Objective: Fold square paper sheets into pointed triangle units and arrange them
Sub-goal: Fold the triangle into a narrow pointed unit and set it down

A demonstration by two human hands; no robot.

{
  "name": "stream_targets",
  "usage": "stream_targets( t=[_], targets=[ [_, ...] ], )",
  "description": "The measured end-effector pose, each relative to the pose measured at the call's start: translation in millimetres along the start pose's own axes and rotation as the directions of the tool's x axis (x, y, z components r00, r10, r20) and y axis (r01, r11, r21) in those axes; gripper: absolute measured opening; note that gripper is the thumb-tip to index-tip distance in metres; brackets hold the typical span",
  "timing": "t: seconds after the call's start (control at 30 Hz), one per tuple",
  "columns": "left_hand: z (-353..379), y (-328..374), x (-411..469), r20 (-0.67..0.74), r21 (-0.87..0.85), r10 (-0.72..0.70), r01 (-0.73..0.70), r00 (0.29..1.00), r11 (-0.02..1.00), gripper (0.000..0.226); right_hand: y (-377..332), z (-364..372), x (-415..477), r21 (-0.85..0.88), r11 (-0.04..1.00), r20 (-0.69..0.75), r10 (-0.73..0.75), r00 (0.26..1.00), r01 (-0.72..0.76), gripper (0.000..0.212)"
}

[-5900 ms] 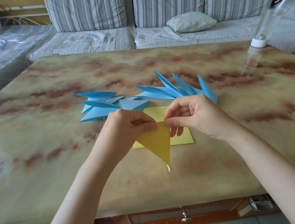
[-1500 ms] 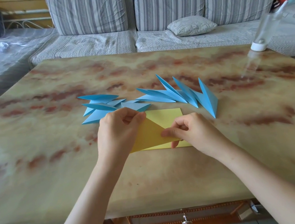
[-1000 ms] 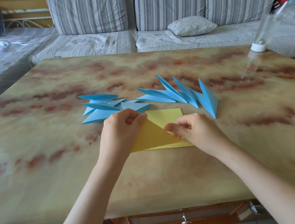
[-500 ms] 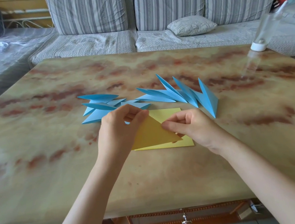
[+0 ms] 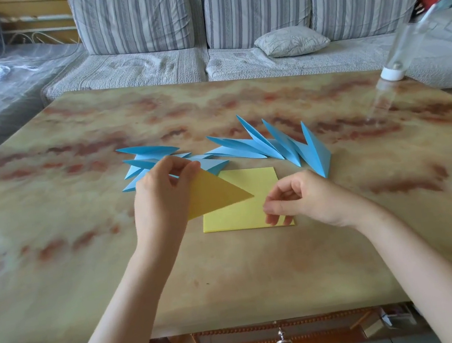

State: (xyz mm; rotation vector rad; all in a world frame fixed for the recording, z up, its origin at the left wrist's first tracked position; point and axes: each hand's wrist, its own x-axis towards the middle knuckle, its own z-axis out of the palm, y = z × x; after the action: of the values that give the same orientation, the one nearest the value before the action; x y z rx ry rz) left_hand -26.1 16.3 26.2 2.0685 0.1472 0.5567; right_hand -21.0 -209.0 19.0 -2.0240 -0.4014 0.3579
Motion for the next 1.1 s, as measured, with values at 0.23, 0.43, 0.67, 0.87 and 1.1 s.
stream_targets(
  t=[0.23,0.43,0.67,0.87,1.1],
  targets=[
    [8.4,-0.8,1.3,0.120,-0.016,-0.014,0.016,0.993,1.000,0.016,-6.4,-2.3,3.0,0.176,0.981,-0.229,-0.037,0.973,0.078,0.036],
    [15.3,1.7,-5.0,0.159,-0.036,0.009,-0.004,0.987,0.999,0.012,-5.8,7.9,11.3,0.186,0.979,-0.195,-0.049,0.980,0.086,0.018],
    [16.1,-7.9,-14.0,0.263,0.104,0.056,-0.086,0.963,0.991,0.023,11.8,-22.8,11.1,0.162,0.986,-0.484,0.047,0.874,0.037,0.020],
    [28.3,-15.8,-19.8,0.631,0.271,0.166,-0.415,0.758,0.868,0.053,39.3,-28.0,20.1,0.186,0.980,-0.687,0.180,0.704,-0.069,0.019],
    [30.7,-20.8,-19.0,0.657,0.322,0.160,-0.465,0.737,0.825,0.048,45.6,-25.8,21.0,-0.105,0.957,-0.773,0.092,0.628,-0.270,0.015]
  ],
)
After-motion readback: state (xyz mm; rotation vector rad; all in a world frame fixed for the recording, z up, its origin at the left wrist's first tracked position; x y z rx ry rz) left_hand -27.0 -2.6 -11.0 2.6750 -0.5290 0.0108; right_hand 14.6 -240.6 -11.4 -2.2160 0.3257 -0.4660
